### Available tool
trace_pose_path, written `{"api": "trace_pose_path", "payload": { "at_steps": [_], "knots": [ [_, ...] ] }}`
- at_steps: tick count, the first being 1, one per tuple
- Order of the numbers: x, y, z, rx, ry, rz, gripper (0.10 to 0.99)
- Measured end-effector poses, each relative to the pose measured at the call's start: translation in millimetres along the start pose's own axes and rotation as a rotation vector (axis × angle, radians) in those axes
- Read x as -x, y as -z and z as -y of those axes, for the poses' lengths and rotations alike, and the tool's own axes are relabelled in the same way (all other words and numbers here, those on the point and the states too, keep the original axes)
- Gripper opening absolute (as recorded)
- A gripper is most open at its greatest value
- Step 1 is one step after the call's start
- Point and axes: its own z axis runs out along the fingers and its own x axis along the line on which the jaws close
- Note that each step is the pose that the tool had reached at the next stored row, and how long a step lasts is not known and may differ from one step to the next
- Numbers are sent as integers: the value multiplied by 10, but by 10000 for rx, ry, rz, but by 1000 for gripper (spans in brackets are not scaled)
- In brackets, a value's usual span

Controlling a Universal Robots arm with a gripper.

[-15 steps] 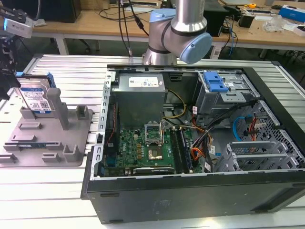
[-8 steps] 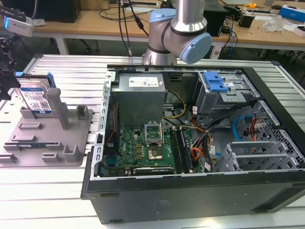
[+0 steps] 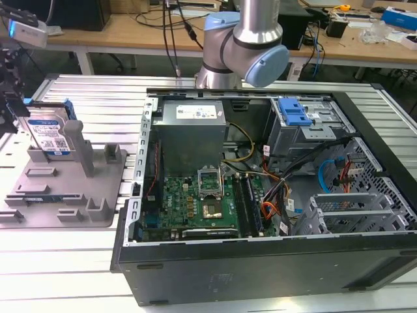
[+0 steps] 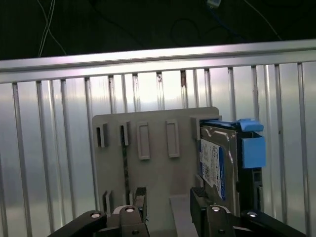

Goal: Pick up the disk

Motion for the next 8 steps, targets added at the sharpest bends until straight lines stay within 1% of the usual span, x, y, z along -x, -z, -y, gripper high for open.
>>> {"api": "trace_pose_path", "payload": {
  "at_steps": [2, 4, 6, 8],
  "knots": [
    [103, 0, -6, -3, 29, -24, 482],
    [190, 0, -13, -3, 53, -36, 482],
    [338, 1, -23, -4, 112, -52, 482],
    [419, 0, -29, -6, 149, -58, 482]
  ]
}}
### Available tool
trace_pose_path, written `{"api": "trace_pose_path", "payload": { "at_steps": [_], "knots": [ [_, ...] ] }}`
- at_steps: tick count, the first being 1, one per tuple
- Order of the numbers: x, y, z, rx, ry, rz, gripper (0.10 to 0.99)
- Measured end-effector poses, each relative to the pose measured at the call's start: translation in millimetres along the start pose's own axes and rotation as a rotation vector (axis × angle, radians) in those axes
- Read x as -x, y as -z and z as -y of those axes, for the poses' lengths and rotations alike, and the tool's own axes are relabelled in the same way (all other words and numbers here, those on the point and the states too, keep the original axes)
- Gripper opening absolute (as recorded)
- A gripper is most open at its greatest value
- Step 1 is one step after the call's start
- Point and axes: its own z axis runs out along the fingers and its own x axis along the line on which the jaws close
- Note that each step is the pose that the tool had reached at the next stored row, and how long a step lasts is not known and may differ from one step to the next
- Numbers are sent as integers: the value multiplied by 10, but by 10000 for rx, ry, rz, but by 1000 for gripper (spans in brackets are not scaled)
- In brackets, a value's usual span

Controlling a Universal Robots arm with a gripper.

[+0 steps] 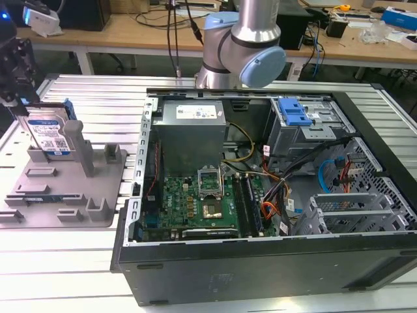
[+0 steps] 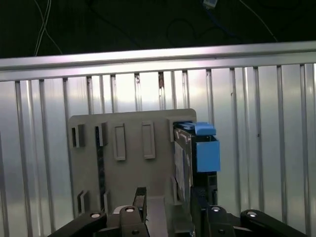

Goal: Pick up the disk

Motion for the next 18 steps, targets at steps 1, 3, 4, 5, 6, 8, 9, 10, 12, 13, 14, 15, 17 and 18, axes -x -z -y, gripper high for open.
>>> {"api": "trace_pose_path", "payload": {
  "at_steps": [1, 3, 4, 5, 6, 8, 9, 10, 12, 13, 14, 15, 17, 18],
  "knots": [
    [46, 1, -2, 1, 25, -5, 482],
    [142, 1, -9, -1, 73, -11, 482],
    [175, 1, -15, -2, 93, -12, 482],
    [214, -3, -77, -1, 98, -12, 482],
    [220, -9, -151, -1, 97, -12, 482],
    [224, -19, -259, -1, 98, -12, 482],
    [225, -22, -293, 0, 101, -12, 482],
    [233, -24, -309, -2, 105, -13, 482],
    [239, -24, -313, -2, 105, -31, 482],
    [239, -23, -313, -1, 105, -33, 482],
    [239, -23, -314, -1, 106, -36, 482],
    [239, -23, -314, -1, 105, -38, 482],
    [240, -24, -314, -2, 105, -41, 482],
    [246, -24, -312, -2, 103, -41, 482]
  ]
}}
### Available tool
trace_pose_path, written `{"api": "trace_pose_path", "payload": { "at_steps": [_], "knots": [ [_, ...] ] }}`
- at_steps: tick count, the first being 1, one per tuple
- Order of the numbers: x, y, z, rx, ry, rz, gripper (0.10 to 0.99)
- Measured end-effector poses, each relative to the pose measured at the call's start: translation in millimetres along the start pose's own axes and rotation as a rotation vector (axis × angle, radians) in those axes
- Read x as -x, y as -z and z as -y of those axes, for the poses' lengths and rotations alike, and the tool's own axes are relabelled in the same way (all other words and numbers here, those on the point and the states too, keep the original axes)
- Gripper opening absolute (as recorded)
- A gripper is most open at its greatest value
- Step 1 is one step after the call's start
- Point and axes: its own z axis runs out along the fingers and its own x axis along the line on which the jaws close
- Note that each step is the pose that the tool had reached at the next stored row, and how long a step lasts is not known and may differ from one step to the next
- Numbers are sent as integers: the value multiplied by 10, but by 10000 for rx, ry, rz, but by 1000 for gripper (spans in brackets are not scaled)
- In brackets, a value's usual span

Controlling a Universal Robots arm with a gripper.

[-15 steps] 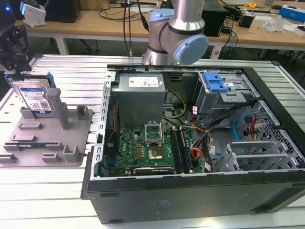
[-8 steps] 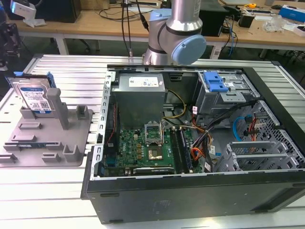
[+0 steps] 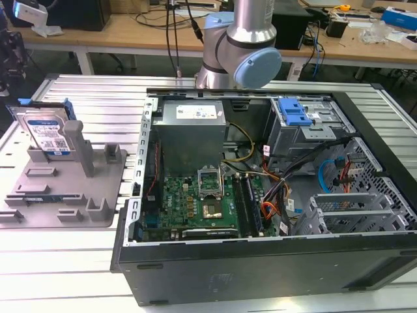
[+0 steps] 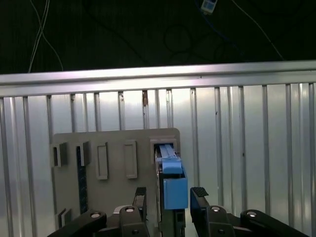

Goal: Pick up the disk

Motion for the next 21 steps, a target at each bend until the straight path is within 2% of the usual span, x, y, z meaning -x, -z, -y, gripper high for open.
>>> {"api": "trace_pose_path", "payload": {
  "at_steps": [13, 21],
  "knots": [
    [20, -83, 5, 0, 2, 0, 482],
    [22, -215, 4, 0, 2, 0, 482]
  ]
}}
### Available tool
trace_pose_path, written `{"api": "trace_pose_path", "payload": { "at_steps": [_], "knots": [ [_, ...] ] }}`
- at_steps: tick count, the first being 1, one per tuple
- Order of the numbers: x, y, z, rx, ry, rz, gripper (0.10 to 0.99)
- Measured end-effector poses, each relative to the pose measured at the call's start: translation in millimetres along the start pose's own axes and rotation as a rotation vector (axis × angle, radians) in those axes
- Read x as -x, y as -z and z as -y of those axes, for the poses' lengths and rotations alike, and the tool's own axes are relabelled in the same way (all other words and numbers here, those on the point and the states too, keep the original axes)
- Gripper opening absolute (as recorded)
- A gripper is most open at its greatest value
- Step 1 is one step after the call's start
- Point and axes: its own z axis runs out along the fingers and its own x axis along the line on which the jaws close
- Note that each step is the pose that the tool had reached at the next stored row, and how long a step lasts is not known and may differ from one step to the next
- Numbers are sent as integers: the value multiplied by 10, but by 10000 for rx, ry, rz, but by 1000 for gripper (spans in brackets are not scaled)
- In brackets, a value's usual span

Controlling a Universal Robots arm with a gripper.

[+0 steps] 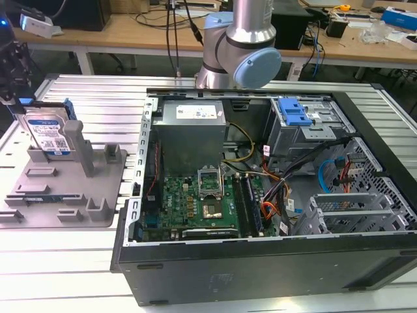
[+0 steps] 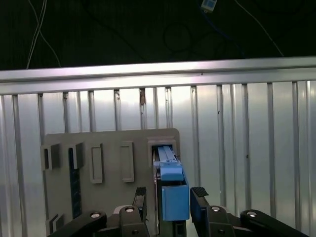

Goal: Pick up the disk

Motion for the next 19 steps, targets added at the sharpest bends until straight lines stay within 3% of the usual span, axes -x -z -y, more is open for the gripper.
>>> {"api": "trace_pose_path", "payload": {
  "at_steps": [16, 18, 19],
  "knots": [
    [2, -203, -2, 0, 1, 0, 482],
    [3, -224, -2, 0, 1, 0, 467],
    [3, -232, -2, 0, 1, 0, 396]
  ]
}}
